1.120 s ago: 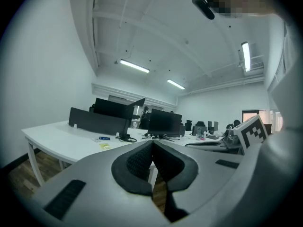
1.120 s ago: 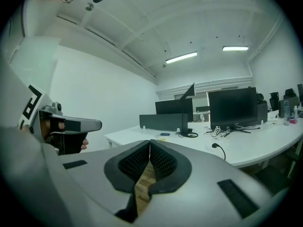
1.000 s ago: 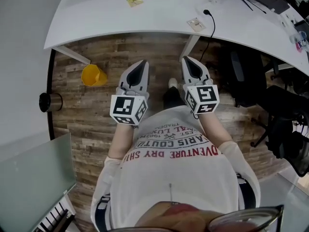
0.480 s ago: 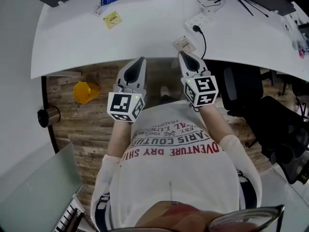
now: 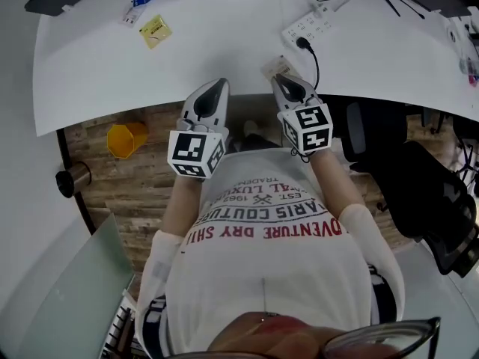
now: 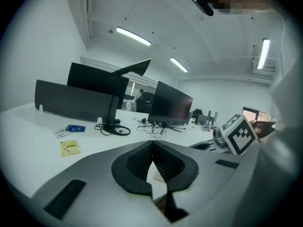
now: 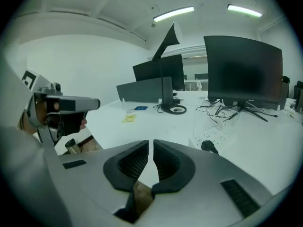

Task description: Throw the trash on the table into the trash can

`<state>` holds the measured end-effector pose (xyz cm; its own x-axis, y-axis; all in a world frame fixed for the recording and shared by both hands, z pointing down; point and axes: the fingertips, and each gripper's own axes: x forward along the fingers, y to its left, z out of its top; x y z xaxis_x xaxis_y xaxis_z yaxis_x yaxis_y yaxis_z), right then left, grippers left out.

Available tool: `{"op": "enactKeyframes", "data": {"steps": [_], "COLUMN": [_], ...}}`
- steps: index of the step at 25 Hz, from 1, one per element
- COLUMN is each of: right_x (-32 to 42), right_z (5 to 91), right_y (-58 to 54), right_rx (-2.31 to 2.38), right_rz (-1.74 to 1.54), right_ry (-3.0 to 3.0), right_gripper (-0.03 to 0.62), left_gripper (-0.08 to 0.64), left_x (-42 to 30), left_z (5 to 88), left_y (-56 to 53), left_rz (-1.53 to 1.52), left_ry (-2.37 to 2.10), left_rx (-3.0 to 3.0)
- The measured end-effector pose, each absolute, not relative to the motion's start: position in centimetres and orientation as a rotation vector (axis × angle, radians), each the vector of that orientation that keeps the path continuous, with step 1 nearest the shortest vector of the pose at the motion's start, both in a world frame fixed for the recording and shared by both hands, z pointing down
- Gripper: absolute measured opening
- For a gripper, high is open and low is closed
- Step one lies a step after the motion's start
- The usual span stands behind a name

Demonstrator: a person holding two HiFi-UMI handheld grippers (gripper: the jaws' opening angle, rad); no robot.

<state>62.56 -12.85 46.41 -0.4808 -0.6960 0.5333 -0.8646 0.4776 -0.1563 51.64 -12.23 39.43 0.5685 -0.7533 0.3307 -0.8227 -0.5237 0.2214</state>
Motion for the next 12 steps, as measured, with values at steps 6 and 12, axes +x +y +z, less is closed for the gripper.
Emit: {"op": "enactKeyframes", "data": {"steps": [6, 12], "right_x": [61.7, 62.1], "right_z": [53.3, 59.8], "right_y": [-14.8, -15.7], "right_rx": [1.175, 1.077], "right_rz": [0.621, 0.584], "right_ry": [-2.184, -1.989], "right_gripper": [0.173, 0.196], "left_gripper": [0.023, 0.023], "left_x": [51.4, 50.8], "left_z": [42.5, 45.5], "left_y": [-14.4, -15.7], "left_rz": [0.341, 0.368], "left_ry": [-1.204, -1.172], "left_rx": [2.415, 2.357]}}
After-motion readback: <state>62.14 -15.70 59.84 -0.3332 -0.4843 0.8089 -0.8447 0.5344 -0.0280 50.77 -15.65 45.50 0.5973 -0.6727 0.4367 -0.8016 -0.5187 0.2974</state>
